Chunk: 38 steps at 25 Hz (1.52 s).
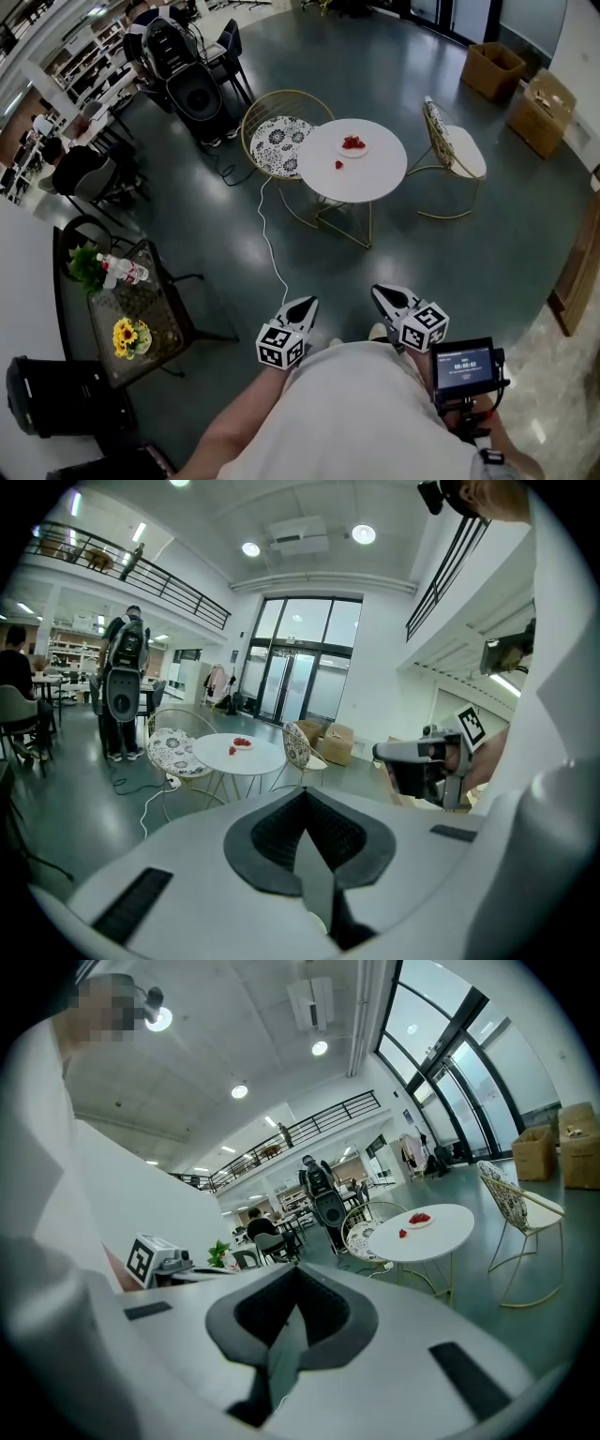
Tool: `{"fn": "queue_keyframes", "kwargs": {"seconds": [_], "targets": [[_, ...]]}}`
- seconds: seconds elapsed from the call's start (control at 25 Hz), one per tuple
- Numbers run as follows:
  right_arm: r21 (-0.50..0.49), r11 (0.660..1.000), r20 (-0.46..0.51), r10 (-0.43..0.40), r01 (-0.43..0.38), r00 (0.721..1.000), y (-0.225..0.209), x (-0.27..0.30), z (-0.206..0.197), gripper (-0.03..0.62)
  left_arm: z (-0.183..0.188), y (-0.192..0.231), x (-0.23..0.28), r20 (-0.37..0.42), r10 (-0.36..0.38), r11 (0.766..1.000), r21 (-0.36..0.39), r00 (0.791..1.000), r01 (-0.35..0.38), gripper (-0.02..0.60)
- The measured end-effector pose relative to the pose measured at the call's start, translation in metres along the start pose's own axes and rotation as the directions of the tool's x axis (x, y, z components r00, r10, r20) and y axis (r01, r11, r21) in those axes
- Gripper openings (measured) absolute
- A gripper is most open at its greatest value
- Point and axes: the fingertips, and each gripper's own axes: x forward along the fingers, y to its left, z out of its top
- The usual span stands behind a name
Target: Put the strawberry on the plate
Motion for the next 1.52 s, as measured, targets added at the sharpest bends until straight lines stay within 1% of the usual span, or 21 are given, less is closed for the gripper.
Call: {"fn": "queue_keyframes", "kwargs": {"seconds": [0.24, 0.64, 1.16, 1.52], "targets": [[0.003, 1.000, 0.001, 0.007, -0.008, 1.000, 0.002, 0.001, -0.002, 0.006, -0.003, 0.002, 0.000, -0.002, 0.001, 1.000, -0.009, 1.000, -0.001, 0.006], [0.004, 1.000, -0.011, -0.012, 0.012, 1.000, -0.007, -0.003, -0.005, 0.006, -0.006, -0.005, 0.010, -0.009, -0.021, 1.000, -0.007, 1.000, 0.021, 0.006], [0.029, 1.000, -0.030, -0.008, 0.009, 1.000, -0.049, -0.002, 0.004, 0.006, 0.003, -0.006, 0.051, -0.037, -0.010, 1.000, -0.013, 0.999, 0.009, 0.006], [0.042, 0.999, -0.052, 0.016, -0.014, 0.999, -0.084, 0.006, 0.018, 0.006, 0.016, -0.010, 0.089, -0.049, -0.002, 0.999, -0.032, 0.999, 0.001, 0.006]]}}
